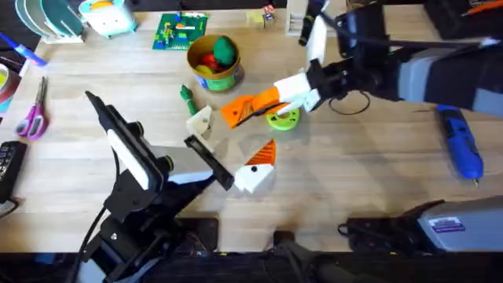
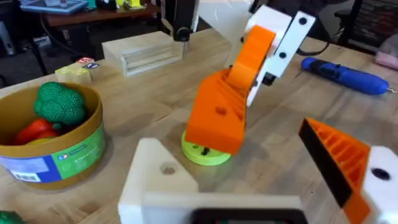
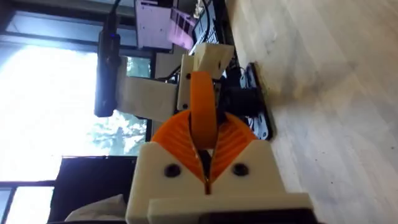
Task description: Pick up the gripper from the table and insert it into the empty holder that is missing its gripper. Then pick up a screw, insert it into the mounting hole, and use the screwdriver to tighten it. Finally, clean up the table by picking up the vegetable and placing it into the bucket.
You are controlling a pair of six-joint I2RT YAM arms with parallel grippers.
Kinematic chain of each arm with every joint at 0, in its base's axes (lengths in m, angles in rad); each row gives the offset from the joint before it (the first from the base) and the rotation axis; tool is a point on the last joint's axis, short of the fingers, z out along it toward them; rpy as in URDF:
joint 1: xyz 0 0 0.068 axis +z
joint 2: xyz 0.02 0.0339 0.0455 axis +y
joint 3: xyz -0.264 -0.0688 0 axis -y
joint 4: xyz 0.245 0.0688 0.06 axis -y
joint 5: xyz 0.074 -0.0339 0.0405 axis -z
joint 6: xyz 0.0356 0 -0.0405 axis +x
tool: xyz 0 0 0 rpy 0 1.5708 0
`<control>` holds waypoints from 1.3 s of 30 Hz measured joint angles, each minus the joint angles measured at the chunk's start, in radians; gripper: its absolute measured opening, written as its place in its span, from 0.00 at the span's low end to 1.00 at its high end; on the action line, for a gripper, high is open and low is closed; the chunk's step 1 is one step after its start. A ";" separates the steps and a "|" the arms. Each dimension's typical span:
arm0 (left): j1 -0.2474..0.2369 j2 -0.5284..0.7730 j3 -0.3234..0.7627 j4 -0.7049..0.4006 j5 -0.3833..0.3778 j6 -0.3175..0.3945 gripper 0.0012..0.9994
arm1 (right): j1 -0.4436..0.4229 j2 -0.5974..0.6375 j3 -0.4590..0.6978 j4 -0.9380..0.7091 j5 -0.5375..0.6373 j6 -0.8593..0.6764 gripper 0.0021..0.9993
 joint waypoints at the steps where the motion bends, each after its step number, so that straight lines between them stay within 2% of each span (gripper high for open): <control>1: 0.000 0.000 0.000 0.000 0.000 0.000 0.99 | 0.014 0.014 0.000 0.011 -0.005 0.013 0.01; 10: 0.000 0.000 0.000 0.000 0.000 0.000 0.99 | 0.065 0.100 0.000 0.063 -0.020 0.101 0.01; 18: 0.000 0.000 0.000 0.000 -0.003 0.000 0.99 | 0.091 0.102 0.000 0.183 -0.019 0.168 0.01; 39: 0.002 0.000 0.000 0.004 0.032 -0.006 0.99 | 0.092 0.102 0.000 0.211 0.020 0.211 0.01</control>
